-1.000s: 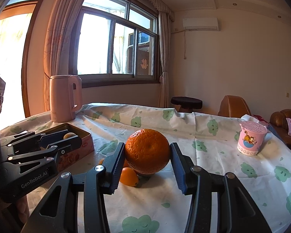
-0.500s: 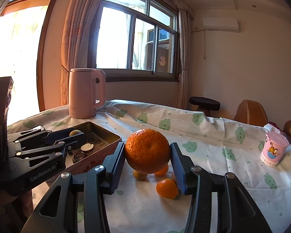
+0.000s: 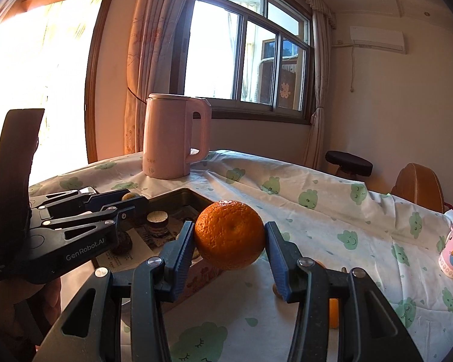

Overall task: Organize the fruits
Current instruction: 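Lower both fruits into the tin box and open both tools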

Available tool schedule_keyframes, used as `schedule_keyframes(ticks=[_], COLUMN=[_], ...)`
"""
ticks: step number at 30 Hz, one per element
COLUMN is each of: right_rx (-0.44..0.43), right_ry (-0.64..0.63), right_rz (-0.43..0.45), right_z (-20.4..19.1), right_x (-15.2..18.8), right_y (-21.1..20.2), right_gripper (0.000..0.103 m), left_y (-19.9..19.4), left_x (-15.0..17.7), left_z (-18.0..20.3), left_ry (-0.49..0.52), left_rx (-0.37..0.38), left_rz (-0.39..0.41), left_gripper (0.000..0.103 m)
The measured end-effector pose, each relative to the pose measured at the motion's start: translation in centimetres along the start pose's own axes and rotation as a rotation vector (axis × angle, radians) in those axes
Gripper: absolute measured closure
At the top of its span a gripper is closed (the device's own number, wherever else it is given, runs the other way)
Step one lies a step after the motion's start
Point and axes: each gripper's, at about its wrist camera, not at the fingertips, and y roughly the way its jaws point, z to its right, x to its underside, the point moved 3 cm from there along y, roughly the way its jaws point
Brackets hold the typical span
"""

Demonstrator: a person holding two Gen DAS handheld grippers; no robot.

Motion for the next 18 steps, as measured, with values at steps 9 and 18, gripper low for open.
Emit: schedule_keyframes(ticks=[9, 18], right_rx=[-0.063, -0.092], right_ry=[-0.034, -0.047], right_rz=[-0.036, -0.068], right_z=[-2.8, -4.1], right_x=[0.3, 0.7], right_y=[1.7, 2.8], right_gripper=[0.054, 0.054], left_y=[0.2, 0.7], left_x=[-0.1, 0.1], left_z=[-2.1, -2.7], left_ry=[-0.023, -0.028], left_rx=[-0.03, -0.042], left_rz=[-0.012, -0.041], left_gripper=[0.076, 0.076])
